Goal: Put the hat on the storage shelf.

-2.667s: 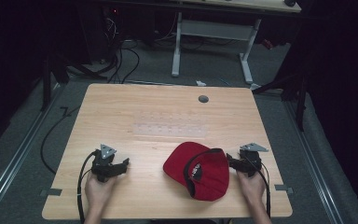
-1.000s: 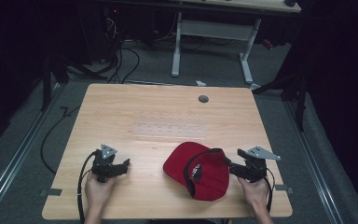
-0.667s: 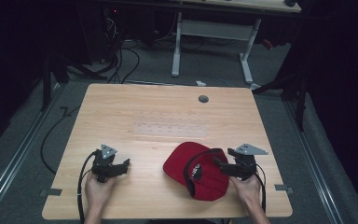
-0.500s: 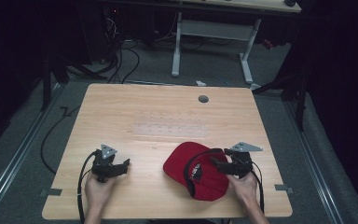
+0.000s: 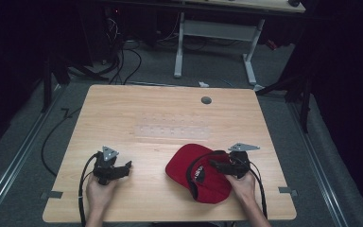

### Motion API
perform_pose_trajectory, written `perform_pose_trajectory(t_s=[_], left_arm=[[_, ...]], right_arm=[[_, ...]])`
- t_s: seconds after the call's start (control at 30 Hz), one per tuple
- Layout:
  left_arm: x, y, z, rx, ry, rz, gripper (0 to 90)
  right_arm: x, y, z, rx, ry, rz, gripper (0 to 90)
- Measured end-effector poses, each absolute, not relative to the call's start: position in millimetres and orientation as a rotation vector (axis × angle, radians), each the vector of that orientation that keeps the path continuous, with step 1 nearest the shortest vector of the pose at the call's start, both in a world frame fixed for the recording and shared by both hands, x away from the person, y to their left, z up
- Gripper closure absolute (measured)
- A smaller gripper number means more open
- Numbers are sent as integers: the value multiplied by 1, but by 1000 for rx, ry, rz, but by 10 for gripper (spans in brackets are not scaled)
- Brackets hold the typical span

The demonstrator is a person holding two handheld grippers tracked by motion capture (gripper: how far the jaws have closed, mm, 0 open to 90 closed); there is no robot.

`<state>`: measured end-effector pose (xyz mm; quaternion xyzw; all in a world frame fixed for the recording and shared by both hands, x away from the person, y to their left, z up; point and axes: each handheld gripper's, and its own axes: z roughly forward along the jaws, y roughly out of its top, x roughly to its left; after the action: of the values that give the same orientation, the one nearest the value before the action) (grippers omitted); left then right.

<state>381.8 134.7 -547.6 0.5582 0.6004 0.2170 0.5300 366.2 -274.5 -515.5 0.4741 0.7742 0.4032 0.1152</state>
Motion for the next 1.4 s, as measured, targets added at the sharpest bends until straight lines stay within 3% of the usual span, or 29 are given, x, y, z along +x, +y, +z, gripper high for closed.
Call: perform_pose_trajectory(t_s=[0.3,0.6,0.87,1.4], left_arm=[[382,135,-548,1333,1433,518,244],[382,134,-548,1334,1436,522,245],[381,133,-547,1327,1428,516,287],[382,131,-548,1333,1445,527,232]], right_arm=[[368,-270,-523,1360,2296,1144,469],[362,-270,-528,1279,2313,1064,687],[356,-272,-524,1236,2351,1042,823],[346,-266,-491,1215,2346,1152,860]])
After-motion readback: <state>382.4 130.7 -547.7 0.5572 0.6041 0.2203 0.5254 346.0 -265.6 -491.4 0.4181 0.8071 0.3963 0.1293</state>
